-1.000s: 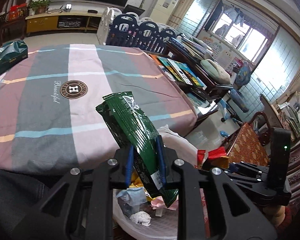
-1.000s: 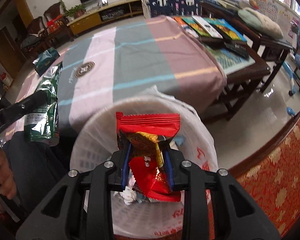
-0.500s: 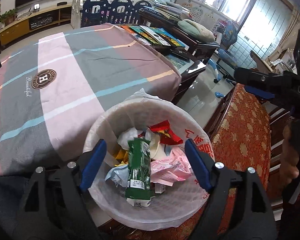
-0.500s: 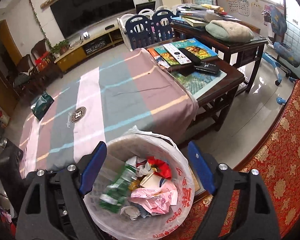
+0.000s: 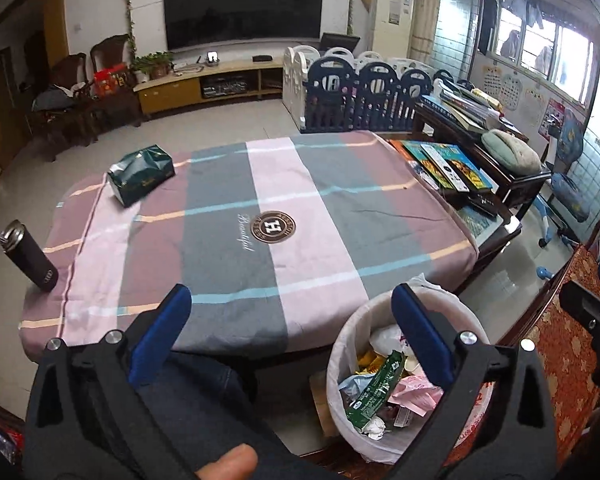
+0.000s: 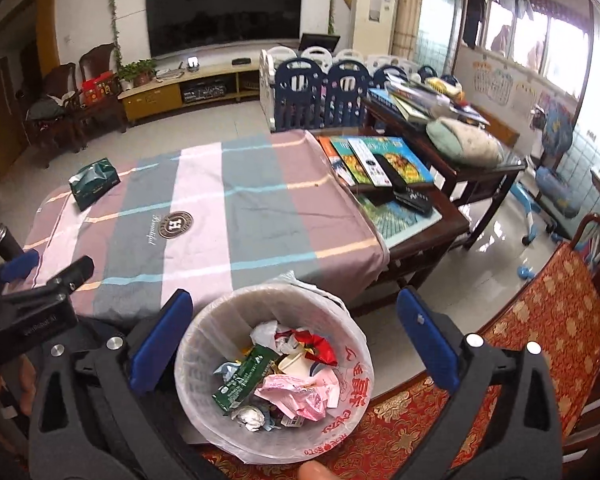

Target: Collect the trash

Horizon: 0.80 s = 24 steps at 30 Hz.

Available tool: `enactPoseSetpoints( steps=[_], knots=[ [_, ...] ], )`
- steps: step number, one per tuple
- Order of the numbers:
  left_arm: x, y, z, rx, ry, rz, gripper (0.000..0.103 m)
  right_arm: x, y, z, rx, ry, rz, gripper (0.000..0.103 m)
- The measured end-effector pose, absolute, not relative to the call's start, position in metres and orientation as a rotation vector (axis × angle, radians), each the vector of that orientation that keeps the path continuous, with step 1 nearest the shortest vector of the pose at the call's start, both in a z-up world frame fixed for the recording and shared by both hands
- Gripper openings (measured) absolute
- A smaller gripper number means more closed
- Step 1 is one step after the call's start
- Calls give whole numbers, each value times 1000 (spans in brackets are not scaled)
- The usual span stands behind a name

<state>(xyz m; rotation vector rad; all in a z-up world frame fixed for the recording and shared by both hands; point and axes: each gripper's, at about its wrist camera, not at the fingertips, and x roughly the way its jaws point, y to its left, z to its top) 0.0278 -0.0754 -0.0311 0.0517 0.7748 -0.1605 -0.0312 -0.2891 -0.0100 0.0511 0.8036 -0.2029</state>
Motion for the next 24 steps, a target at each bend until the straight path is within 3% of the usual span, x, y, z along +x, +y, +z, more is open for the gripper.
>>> enactPoseSetpoints(
  steps=[8, 24],
  knots=[
    [8, -51, 1, 1, 753, -94, 100, -30, -265, -9, -20, 809, -166, 100],
    [9, -42, -1, -8, 759, -57, 100, -25, -268, -17, 25, 847, -170, 100]
  ],
)
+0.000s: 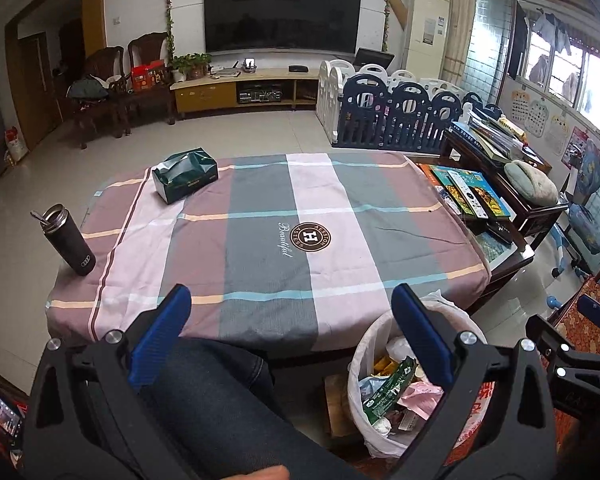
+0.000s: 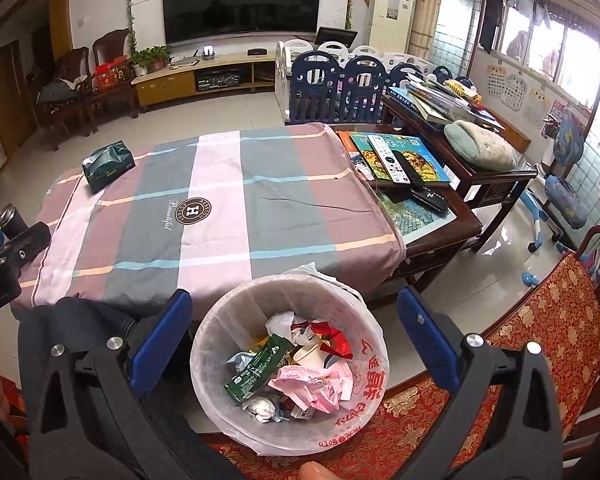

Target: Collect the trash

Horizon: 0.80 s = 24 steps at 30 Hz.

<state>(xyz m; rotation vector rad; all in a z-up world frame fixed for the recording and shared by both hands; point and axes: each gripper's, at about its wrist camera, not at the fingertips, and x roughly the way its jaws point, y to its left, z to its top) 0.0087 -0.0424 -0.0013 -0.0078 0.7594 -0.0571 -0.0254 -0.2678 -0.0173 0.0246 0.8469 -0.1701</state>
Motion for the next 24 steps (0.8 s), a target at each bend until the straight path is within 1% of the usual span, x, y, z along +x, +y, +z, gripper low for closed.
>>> enactPoseSetpoints(
  steps=[24],
  knots=[
    [9, -44, -3, 2, 764, -58, 100, -21, -269, -27, 47, 882, -166, 100]
  ],
)
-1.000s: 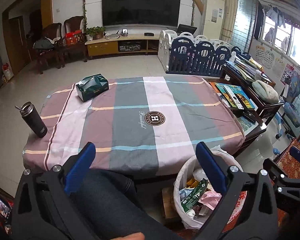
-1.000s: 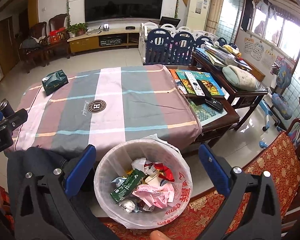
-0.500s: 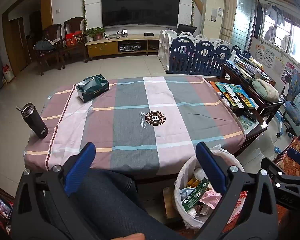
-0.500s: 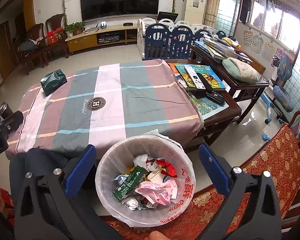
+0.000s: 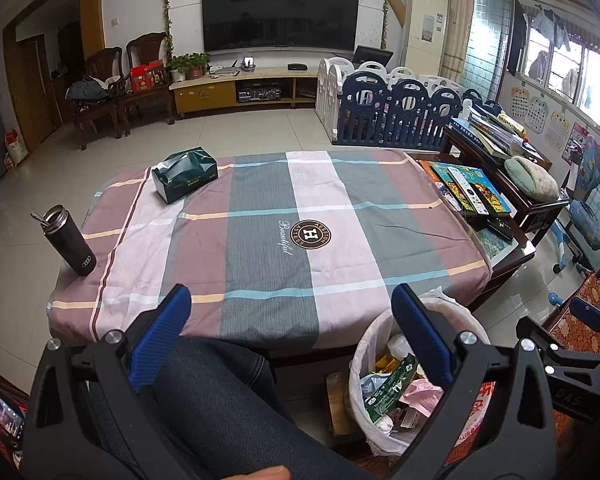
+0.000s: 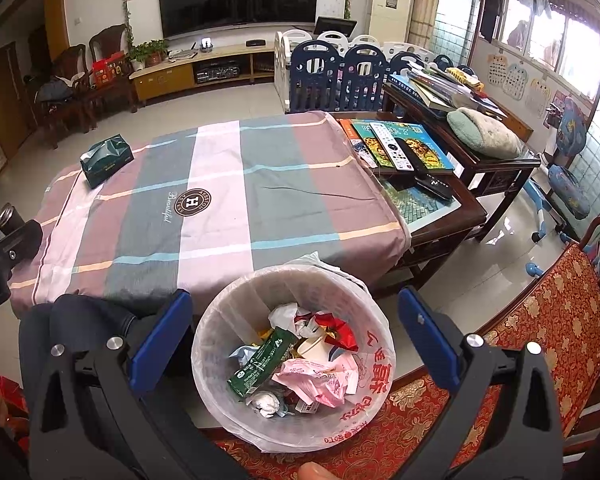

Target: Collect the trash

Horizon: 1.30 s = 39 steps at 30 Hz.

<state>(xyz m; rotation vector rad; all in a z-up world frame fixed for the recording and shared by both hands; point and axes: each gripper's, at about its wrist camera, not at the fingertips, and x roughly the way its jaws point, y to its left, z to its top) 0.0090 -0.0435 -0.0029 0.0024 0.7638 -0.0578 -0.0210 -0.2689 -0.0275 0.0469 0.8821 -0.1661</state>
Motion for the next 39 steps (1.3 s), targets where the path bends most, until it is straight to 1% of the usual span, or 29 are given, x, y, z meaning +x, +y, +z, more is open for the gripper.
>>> enactPoseSetpoints(
  steps=[39],
  knots=[
    [14, -39, -11, -7, 789, -61, 100, -10, -263, -37, 41, 912, -159, 100]
  ],
)
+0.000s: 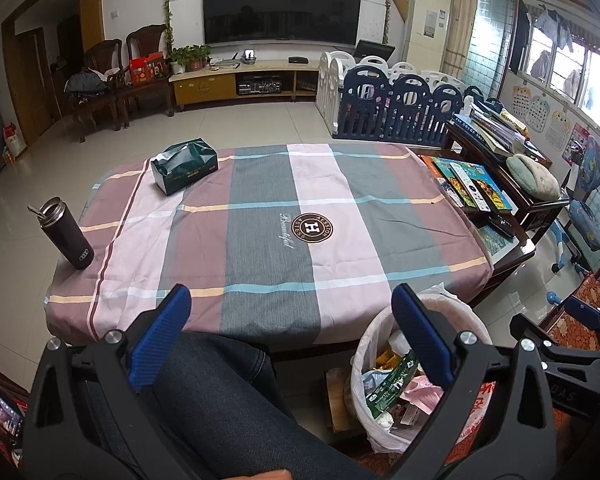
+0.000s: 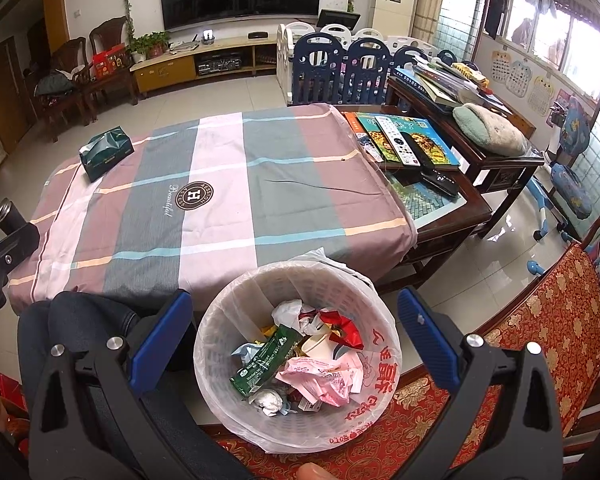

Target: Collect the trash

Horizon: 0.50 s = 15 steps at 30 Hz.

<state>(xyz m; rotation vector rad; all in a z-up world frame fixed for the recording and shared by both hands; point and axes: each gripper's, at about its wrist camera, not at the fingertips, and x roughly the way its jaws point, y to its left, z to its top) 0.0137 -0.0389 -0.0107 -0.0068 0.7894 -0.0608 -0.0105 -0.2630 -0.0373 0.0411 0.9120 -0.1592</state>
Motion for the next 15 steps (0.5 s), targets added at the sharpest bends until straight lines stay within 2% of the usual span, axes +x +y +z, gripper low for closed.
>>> enactPoseSetpoints(
  steps=[15],
  knots=[
    [12, -39, -16, -17, 801, -77, 100, -8, -261, -44, 38, 931, -156, 100]
  ],
)
